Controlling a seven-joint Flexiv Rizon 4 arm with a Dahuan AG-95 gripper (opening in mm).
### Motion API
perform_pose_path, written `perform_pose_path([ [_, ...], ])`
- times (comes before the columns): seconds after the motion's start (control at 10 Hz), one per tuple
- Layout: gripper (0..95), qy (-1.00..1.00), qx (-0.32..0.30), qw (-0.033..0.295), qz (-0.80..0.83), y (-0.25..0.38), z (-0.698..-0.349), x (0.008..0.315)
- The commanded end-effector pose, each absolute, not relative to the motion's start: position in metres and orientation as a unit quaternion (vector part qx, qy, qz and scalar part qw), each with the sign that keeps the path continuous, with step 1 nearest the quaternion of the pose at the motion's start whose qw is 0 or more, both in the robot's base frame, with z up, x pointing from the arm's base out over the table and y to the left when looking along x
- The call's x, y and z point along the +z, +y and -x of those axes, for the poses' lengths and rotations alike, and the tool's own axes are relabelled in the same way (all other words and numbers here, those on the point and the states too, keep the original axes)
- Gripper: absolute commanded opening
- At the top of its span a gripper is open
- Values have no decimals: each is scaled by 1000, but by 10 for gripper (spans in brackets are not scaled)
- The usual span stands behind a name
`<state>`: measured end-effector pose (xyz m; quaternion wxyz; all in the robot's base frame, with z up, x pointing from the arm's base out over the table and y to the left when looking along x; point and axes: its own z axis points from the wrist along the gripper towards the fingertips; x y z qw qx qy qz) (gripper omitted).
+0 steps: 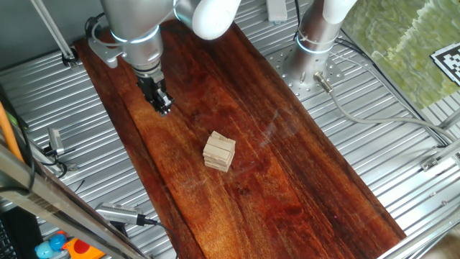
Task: Play Jenga
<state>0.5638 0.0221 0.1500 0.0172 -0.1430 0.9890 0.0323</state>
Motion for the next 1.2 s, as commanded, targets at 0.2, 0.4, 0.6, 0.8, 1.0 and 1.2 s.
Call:
perform_pose_path([
  [0.2,190,990,31,21,137,33,-562,146],
  [0.4,190,990,29,20,134,37,-561,145],
  [0.6,190,991,30,23,132,42,-557,142],
  [0.8,380,990,30,26,133,44,-553,139],
  [1.0,380,990,29,29,133,45,-550,135],
  [1.2,380,990,28,29,132,47,-548,134],
])
